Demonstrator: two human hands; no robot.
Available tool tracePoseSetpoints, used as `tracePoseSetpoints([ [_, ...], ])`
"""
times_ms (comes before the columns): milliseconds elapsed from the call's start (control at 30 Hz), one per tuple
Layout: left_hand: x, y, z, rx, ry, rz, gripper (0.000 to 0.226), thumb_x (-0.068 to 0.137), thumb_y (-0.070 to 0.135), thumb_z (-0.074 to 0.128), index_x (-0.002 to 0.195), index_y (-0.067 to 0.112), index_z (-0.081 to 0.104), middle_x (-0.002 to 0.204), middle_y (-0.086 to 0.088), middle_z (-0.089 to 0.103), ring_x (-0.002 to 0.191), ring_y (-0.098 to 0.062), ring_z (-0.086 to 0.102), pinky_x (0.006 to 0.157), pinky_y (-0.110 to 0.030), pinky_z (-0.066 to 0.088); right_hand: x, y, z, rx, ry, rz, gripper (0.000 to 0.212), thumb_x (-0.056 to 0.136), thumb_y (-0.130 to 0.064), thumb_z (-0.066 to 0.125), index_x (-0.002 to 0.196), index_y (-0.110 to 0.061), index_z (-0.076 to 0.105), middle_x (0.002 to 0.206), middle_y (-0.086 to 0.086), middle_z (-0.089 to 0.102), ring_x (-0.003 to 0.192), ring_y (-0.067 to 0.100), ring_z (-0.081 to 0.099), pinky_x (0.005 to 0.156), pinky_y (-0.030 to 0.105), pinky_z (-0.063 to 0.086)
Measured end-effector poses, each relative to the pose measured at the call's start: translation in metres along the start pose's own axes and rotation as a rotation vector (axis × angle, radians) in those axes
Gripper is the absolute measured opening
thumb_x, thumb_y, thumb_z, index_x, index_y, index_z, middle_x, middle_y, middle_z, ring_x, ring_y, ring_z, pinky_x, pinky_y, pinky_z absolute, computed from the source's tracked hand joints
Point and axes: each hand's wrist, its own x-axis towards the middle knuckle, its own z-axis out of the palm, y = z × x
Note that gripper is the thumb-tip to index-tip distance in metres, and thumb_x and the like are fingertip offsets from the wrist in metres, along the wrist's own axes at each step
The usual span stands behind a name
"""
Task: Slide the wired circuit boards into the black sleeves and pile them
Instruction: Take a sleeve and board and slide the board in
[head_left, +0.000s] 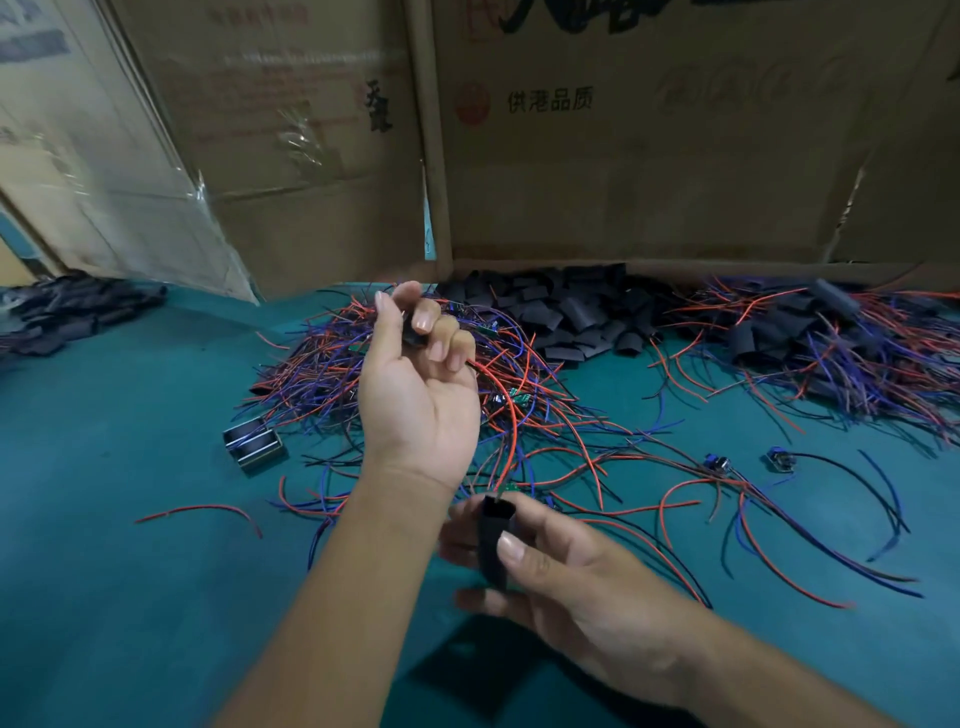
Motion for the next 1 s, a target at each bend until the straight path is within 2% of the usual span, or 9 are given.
tracePoseSetpoints([
  [167, -0.002, -0.003, 0.0, -0.079, 0.015, -0.07, 0.029, 0.108, 0.027, 0.037, 0.089, 0.012, 0.053, 0.065, 0.003, 0.04, 0.047, -0.008, 0.032, 0.046, -0.018, 0.03, 0.004, -0.001, -0.004, -0.032, -0.026, -0.018, 0.048, 0.09, -0.014, 0.057, 0.134, -0.001, 0.044, 0.138, 0.016, 0.053, 0.133, 0.031, 0.046, 0.104, 0.041, 0.043],
  [300, -0.002, -0.004, -0.001, -0.064, 0.007, -0.066, 0.029, 0.108, 0.027, 0.037, 0.089, 0.012, 0.053, 0.066, 0.003, 0.04, 0.048, -0.008, 0.032, 0.047, -0.018, 0.029, 0.002, -0.002, -0.004, 0.007, -0.079, -0.005, 0.041, 0.093, -0.01, 0.054, 0.133, -0.007, 0.049, 0.141, 0.017, 0.053, 0.135, 0.03, 0.046, 0.104, 0.04, 0.046],
  [400, 0.0, -0.003, -0.002, -0.061, -0.01, -0.051, 0.029, 0.108, 0.027, 0.036, 0.088, 0.013, 0.053, 0.065, 0.003, 0.04, 0.048, -0.008, 0.032, 0.046, -0.018, 0.03, 0.001, -0.005, -0.002, 0.039, -0.102, 0.0, 0.045, 0.09, -0.017, 0.063, 0.133, -0.008, 0.052, 0.141, 0.021, 0.051, 0.135, 0.035, 0.045, 0.103, 0.04, 0.047],
  [467, 0.0, -0.002, -0.002, -0.041, -0.027, -0.043, 0.03, 0.108, 0.027, 0.036, 0.087, 0.013, 0.052, 0.064, 0.004, 0.04, 0.048, -0.008, 0.032, 0.047, -0.019, 0.029, 0.0, -0.009, -0.002, 0.054, -0.125, 0.005, 0.053, 0.088, -0.022, 0.067, 0.134, -0.005, 0.049, 0.138, 0.024, 0.052, 0.133, 0.037, 0.047, 0.1, 0.039, 0.048],
  [600, -0.001, -0.003, -0.002, 0.011, -0.061, -0.032, 0.029, 0.107, 0.027, 0.037, 0.087, 0.014, 0.053, 0.064, 0.004, 0.04, 0.049, -0.008, 0.031, 0.048, -0.019, 0.028, -0.001, -0.014, -0.003, 0.04, -0.133, 0.025, 0.049, 0.093, -0.021, 0.054, 0.136, 0.0, 0.044, 0.131, 0.025, 0.057, 0.12, 0.036, 0.058, 0.093, 0.037, 0.052],
  [733, -0.004, -0.006, 0.0, 0.068, -0.089, -0.054, 0.027, 0.105, 0.028, 0.04, 0.088, 0.013, 0.055, 0.065, 0.004, 0.039, 0.051, -0.008, 0.03, 0.048, -0.019, 0.031, 0.0, -0.017, -0.005, 0.067, -0.13, -0.002, 0.053, 0.093, -0.029, 0.059, 0.133, 0.002, 0.046, 0.12, 0.022, 0.062, 0.106, 0.031, 0.064, 0.083, 0.034, 0.054],
  [900, -0.015, -0.017, -0.001, 0.222, -0.17, -0.179, 0.018, 0.092, 0.015, 0.045, 0.101, 0.007, 0.058, 0.07, 0.0, 0.045, 0.057, -0.011, 0.041, 0.054, -0.02, 0.039, 0.004, -0.025, -0.02, -0.048, 0.125, -0.095, 0.033, 0.092, -0.03, 0.061, 0.116, -0.008, 0.064, 0.107, 0.018, 0.068, 0.09, 0.027, 0.067, 0.068, 0.032, 0.055],
  [1000, -0.02, -0.028, -0.003, 0.328, -0.223, -0.219, 0.03, 0.087, 0.013, 0.047, 0.114, 0.003, 0.057, 0.082, -0.004, 0.062, 0.073, -0.016, 0.061, 0.072, -0.024, 0.052, 0.005, -0.036, -0.035, -0.328, 0.348, -0.202, 0.039, 0.083, -0.035, 0.065, 0.11, -0.007, 0.064, 0.097, 0.014, 0.07, 0.082, 0.027, 0.065, 0.069, 0.037, 0.056],
])
